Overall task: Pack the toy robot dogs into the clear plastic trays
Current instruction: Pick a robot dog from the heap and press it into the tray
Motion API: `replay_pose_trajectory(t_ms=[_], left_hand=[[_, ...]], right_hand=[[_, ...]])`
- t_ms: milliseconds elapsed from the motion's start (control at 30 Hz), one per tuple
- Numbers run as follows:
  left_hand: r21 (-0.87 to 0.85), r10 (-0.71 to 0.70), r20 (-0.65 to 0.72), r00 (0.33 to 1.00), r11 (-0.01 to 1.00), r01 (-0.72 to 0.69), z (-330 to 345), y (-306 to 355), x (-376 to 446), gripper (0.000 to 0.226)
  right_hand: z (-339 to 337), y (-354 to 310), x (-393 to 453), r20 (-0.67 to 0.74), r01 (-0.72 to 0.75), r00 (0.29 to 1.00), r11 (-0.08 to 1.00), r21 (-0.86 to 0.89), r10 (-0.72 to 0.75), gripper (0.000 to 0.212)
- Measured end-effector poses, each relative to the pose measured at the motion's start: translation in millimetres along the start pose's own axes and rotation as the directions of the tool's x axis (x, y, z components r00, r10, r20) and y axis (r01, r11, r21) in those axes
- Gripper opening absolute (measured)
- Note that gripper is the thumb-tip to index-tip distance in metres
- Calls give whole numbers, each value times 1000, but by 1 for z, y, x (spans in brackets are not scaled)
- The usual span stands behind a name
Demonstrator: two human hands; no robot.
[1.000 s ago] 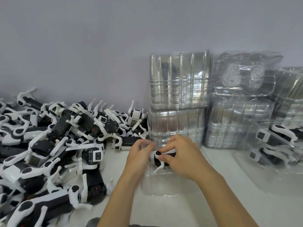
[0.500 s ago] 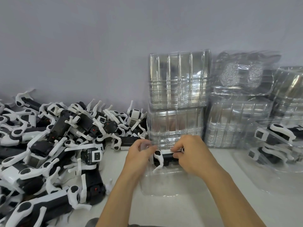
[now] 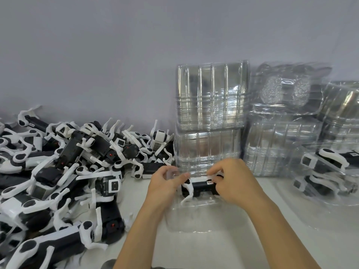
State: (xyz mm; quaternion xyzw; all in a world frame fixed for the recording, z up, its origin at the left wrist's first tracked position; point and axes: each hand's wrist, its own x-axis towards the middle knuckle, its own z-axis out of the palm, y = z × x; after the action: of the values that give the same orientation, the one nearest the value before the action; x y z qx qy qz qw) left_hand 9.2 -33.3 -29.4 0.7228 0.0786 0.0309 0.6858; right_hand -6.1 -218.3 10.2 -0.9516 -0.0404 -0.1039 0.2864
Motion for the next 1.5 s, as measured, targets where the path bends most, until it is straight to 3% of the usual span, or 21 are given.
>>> replay_pose_trajectory(t_ms=[100, 300, 467, 667, 933, 1000, 1067, 1233, 1300, 1433, 1500], left_hand=[[-15, -6, 5, 1000, 1000, 6, 0, 0, 0, 36], [-1, -6, 2, 1000, 1000, 6, 1, -1, 1, 35], [4, -8, -4, 1000, 1000, 8, 1, -1, 0, 35], [-22, -9, -20, 1000, 1000, 8, 1, -2, 1, 17], [-33, -8, -41, 999, 999, 6, 2, -3, 3, 8], [-30, -10, -40, 999, 1000, 8, 2, -3, 3, 9], [-31, -8, -36, 999, 999, 7, 2, -2, 2, 11], [-29, 16, -24, 1000, 999, -17, 1, 0, 0, 9], [-26, 24, 23, 999, 999, -24, 0, 1, -2, 18], [8, 14, 85, 996, 1000, -15, -2, 1, -2, 39], [-1, 2, 87, 996, 1000, -1, -3, 1, -1, 42]], right_hand=[[-6, 9, 3, -21, -69, 997, 995, 71, 70, 6], [-2, 8, 2, -96, -158, 983, 987, 15, 159, 14], [-5, 11, 2, -37, -171, 984, 985, 39, 172, 22], [-3, 9, 4, -63, -85, 995, 995, -54, 81, 6], [1, -3, -1, 47, 136, 989, 987, 86, -140, 14], [2, -8, -4, 122, 183, 974, 981, 59, -189, 30], [1, -10, -5, 159, 202, 966, 979, 33, -205, 39], [-1, -9, -4, 232, 196, 952, 980, 29, -197, 43], [-1, -8, -4, 246, 192, 950, 981, 29, -193, 39], [4, -2, -1, 76, 149, 984, 981, 123, -159, 19], [3, 1, 2, -21, 113, 994, 975, 190, -111, 20]])
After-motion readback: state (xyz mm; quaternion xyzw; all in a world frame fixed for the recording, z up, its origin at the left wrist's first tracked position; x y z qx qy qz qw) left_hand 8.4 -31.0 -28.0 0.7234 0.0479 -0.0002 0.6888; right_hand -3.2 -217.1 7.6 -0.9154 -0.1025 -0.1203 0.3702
